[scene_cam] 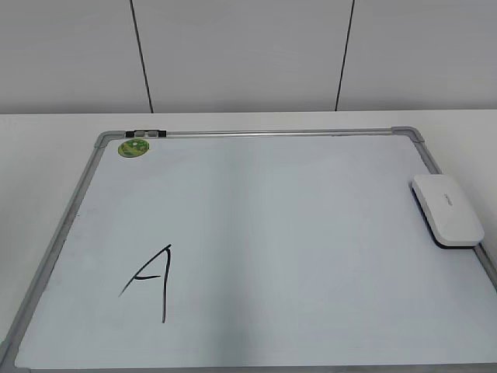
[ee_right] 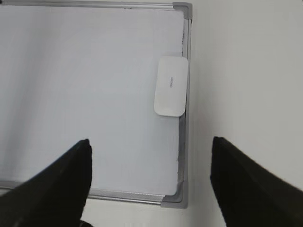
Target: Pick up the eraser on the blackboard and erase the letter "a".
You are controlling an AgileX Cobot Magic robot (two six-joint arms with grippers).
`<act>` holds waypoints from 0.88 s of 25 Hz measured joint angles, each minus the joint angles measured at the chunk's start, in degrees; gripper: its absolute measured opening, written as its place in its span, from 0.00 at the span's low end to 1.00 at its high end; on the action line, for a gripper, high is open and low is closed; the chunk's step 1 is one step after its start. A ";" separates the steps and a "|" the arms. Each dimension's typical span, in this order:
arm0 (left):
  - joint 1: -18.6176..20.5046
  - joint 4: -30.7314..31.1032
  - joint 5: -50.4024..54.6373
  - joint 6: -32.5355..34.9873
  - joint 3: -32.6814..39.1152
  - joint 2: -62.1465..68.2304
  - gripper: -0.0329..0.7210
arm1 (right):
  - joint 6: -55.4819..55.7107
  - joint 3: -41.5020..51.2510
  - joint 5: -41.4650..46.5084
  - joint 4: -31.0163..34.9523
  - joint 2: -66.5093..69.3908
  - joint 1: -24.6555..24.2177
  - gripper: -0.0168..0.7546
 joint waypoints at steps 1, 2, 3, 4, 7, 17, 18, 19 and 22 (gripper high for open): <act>0.00 0.00 0.07 0.00 2.45 -2.89 0.62 | 0.00 1.55 0.10 0.63 -1.81 0.00 0.77; 0.00 0.00 0.13 0.00 4.86 -5.77 0.62 | -0.13 3.83 0.10 1.29 -3.61 0.00 0.77; 0.00 0.04 0.13 0.00 6.86 -8.17 0.62 | -0.13 5.14 0.10 1.58 -4.79 0.00 0.77; 0.00 0.14 0.22 0.00 9.21 -11.09 0.62 | -0.13 7.04 0.10 1.89 -6.85 0.00 0.77; 0.00 0.27 0.49 -0.10 15.20 -18.99 0.62 | -0.13 11.97 0.32 2.10 -11.36 0.00 0.77; 0.00 5.20 0.86 -0.10 27.63 -36.14 0.63 | -0.03 23.09 0.40 2.19 -22.55 0.00 0.77; 0.00 5.59 0.86 -0.10 28.57 -36.73 0.63 | 0.11 24.30 0.40 2.19 -24.24 0.00 0.77; 0.00 6.10 0.86 -0.10 29.51 -37.28 0.63 | 0.11 25.31 0.40 2.19 -25.66 0.00 0.77; 0.00 6.70 0.86 -0.10 32.25 -37.79 0.63 | 0.19 28.78 0.40 1.31 -30.42 0.00 0.77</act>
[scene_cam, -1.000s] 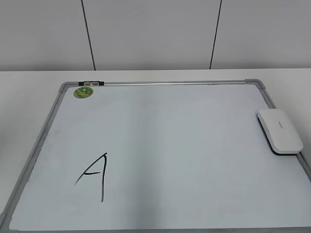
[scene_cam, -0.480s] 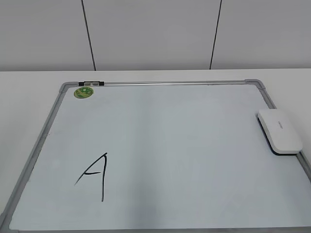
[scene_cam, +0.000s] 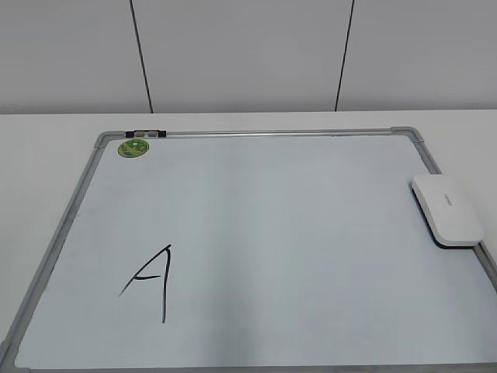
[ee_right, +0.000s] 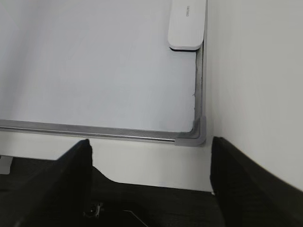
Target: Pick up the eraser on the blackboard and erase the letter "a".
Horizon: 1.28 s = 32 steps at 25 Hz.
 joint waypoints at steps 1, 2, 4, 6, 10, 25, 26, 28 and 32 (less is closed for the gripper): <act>0.00 0.10 0.00 0.00 0.77 -0.08 0.63 | 0.00 1.20 0.00 -0.65 -1.50 0.00 0.77; 0.00 0.10 0.00 0.00 1.66 -0.08 0.63 | 0.00 2.40 0.00 -1.28 -2.90 0.00 0.77; 0.00 0.22 -0.12 0.00 3.08 -0.08 0.63 | 0.10 4.51 0.13 -2.02 -4.91 0.00 0.77; 0.00 0.22 -0.86 0.00 3.49 -0.08 0.63 | 0.05 7.01 0.13 -2.25 -6.87 0.00 0.77; 0.00 0.43 -3.72 0.00 3.97 -0.08 0.63 | 0.05 10.94 0.23 -2.53 -8.85 0.00 0.77; 0.00 0.50 -9.73 0.00 6.29 -0.08 0.63 | 0.28 14.16 -6.80 -1.99 -9.25 0.00 0.77; 0.00 0.50 -9.83 0.00 6.29 -0.08 0.63 | 0.28 14.16 -6.93 -1.99 -9.25 0.00 0.77; 0.00 0.50 -9.81 0.00 6.29 -0.08 0.63 | 0.28 14.16 -7.02 -1.99 -9.25 0.00 0.77; 0.00 0.50 -9.85 0.00 6.29 -0.08 0.63 | 0.28 14.16 -7.02 -1.99 -9.25 0.00 0.76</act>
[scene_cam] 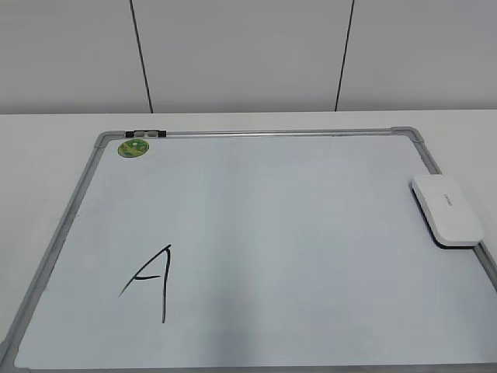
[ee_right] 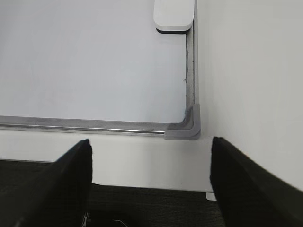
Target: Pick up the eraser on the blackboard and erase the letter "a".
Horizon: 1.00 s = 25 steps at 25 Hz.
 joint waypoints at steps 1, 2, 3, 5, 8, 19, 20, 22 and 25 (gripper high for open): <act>0.00 0.00 -0.09 0.00 0.00 0.00 0.63 | 0.00 0.00 0.00 0.00 0.00 0.00 0.76; 0.00 0.00 -0.09 0.00 0.00 0.00 0.63 | 0.00 0.00 0.00 0.00 0.00 0.00 0.76; 0.00 0.00 -0.09 0.00 0.00 0.00 0.63 | 0.00 0.00 0.00 0.00 0.00 0.00 0.76; 0.00 0.00 -0.09 0.00 0.00 0.00 0.63 | 0.00 0.00 0.00 0.00 0.00 0.00 0.76; 0.00 0.00 -0.09 0.00 0.00 0.00 0.63 | 0.00 0.00 -0.26 0.00 0.00 0.00 0.76; 1.92 0.00 -0.09 0.00 0.00 -2.77 0.63 | 0.04 0.00 -0.26 0.00 -0.55 0.00 0.76; 2.88 0.00 -0.09 0.00 0.00 -3.93 0.63 | 0.04 0.00 -0.26 0.00 -1.51 0.00 0.76; 4.43 0.00 -0.09 0.00 0.00 -6.33 0.63 | 0.04 0.00 -0.26 0.00 -3.91 0.00 0.76; 6.13 0.00 -0.09 0.00 0.00 -10.04 0.63 | 0.04 0.00 -0.26 0.00 -7.84 0.00 0.76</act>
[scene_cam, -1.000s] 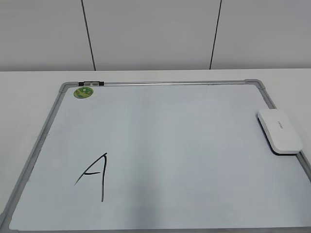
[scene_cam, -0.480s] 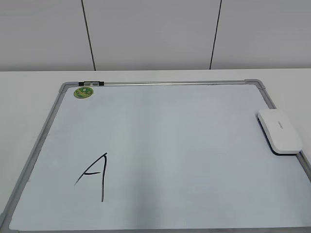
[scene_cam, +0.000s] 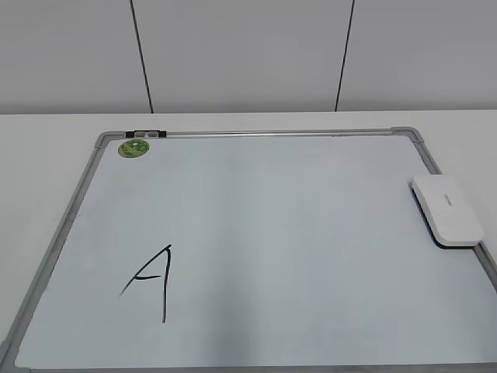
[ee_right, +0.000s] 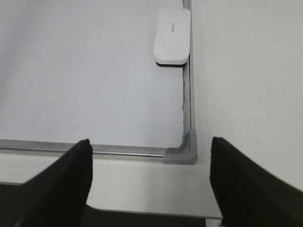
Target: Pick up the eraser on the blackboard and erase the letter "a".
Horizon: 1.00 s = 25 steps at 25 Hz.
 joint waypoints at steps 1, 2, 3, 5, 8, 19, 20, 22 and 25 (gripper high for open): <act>0.28 0.00 0.00 0.00 0.00 -0.91 0.63 | 0.00 0.00 0.00 0.00 -1.16 0.00 0.76; 0.71 0.00 0.00 0.00 0.00 -1.93 0.63 | 0.00 0.00 0.00 0.00 -2.67 0.00 0.76; 1.04 0.00 0.00 0.00 0.00 -2.83 0.63 | 0.00 0.00 0.00 0.00 -3.63 0.00 0.76; 1.48 0.00 0.00 0.00 0.00 -3.96 0.63 | 0.00 0.00 0.11 0.00 -4.66 0.00 0.76; 1.94 0.00 0.11 0.00 0.00 -4.11 0.63 | 0.00 0.00 0.11 0.00 -4.76 0.00 0.76; 2.50 0.00 0.11 0.00 0.00 -4.44 0.57 | 0.00 0.00 0.11 0.00 -4.76 0.00 0.76; 2.50 0.00 0.11 0.00 0.00 -4.44 0.57 | 0.00 0.00 0.11 0.00 -4.76 0.14 0.76; 2.50 0.00 0.11 0.00 0.00 -4.44 0.56 | 0.00 0.00 0.11 0.00 -4.76 1.07 0.76; 2.50 0.00 0.11 0.00 0.00 -4.44 0.56 | 0.00 0.00 0.11 0.00 -4.76 2.40 0.76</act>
